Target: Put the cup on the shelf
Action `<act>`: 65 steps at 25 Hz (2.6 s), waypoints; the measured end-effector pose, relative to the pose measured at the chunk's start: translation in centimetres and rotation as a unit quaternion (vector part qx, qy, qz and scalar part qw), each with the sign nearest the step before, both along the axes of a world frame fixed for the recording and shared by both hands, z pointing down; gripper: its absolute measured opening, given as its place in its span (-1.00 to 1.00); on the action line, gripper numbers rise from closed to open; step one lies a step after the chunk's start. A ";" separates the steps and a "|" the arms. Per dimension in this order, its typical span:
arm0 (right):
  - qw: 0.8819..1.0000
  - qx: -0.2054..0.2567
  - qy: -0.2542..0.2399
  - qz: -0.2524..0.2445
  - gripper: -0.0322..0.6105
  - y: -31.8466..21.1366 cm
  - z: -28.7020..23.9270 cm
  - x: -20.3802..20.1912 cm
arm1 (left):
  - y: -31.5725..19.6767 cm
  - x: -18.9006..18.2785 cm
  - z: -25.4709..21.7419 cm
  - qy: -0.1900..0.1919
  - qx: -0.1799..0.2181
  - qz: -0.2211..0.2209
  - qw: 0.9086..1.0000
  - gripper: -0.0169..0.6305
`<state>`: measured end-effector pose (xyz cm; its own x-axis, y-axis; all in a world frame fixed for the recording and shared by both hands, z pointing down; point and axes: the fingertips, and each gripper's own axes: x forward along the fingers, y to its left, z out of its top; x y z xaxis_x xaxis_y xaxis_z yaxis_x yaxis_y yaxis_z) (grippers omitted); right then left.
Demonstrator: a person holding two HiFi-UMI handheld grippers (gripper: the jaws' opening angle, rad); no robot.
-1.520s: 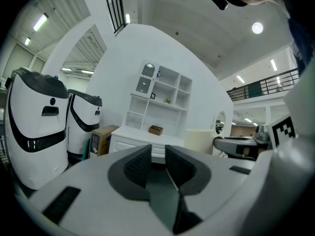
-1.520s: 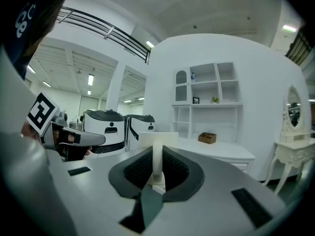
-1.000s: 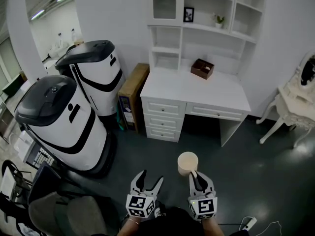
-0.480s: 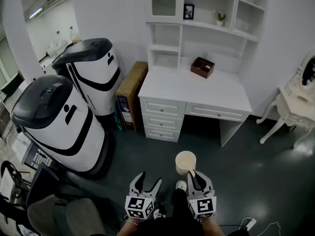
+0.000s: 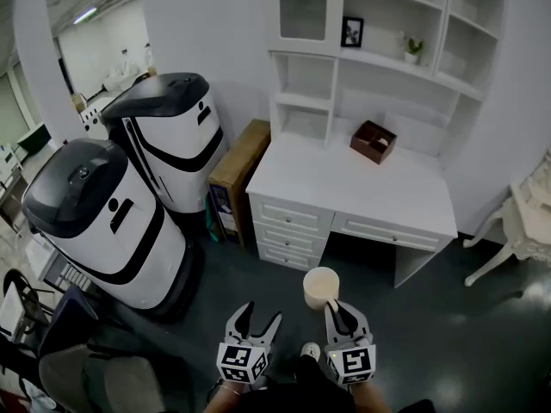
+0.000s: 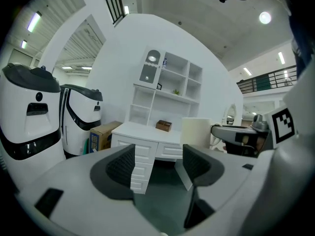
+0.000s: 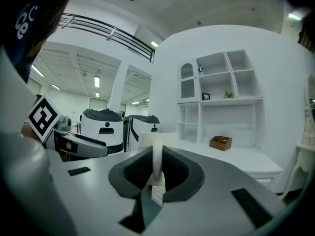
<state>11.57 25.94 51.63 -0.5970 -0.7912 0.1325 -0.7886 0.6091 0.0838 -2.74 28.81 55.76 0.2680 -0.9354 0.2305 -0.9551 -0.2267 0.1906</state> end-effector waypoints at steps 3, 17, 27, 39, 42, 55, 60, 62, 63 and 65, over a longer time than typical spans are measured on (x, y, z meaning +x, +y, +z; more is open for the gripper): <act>1.000 0.006 0.002 -0.020 -0.75 -4.0 -0.3 0.8 | -3.7 1.0 -0.5 0.008 0.005 -0.020 1.000 -0.02; 0.999 -0.002 0.007 -0.041 -0.75 -15.4 0.5 5.6 | -14.2 6.9 -0.1 0.011 -0.003 -0.025 1.000 -0.02; 0.999 -0.010 0.003 -0.032 -0.75 -17.7 1.1 6.0 | -17.0 7.4 1.2 0.019 -0.021 -0.016 0.999 -0.02; 1.000 0.000 0.002 -0.001 -0.75 -26.2 1.3 2.4 | -27.3 4.0 1.8 0.018 -0.011 0.022 1.000 -0.02; 1.000 -0.002 0.000 0.012 -0.75 -29.6 1.1 0.9 | -31.4 2.1 1.8 0.013 -0.010 0.033 0.999 -0.02; 0.997 -0.006 -0.015 0.078 -0.75 -42.4 0.2 -5.8 | -46.1 -4.9 -0.4 -0.015 0.002 0.099 0.995 -0.02; 0.995 -0.005 -0.023 0.094 -0.75 -45.4 0.3 -8.1 | -49.3 -7.0 -0.5 -0.019 0.007 0.114 0.993 -0.02; 0.995 -0.006 -0.024 0.097 -0.75 -46.2 0.6 -8.9 | -50.2 -7.8 -0.4 -0.021 0.007 0.116 0.993 -0.02; 0.995 -0.007 -0.023 0.097 -0.75 -46.5 0.9 -9.3 | -50.6 -8.3 -0.4 -0.022 0.007 0.115 0.993 -0.02; 0.995 -0.011 -0.023 0.098 -0.75 -47.1 1.1 -9.8 | -51.3 -9.0 -0.4 -0.023 0.007 0.112 0.993 -0.02</act>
<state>1.72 -21.12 52.77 -0.4383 -0.8898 0.1271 -0.8947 0.4454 0.0324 -11.70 -22.48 55.37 0.4588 -0.8570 0.2345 -0.8883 -0.4366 0.1424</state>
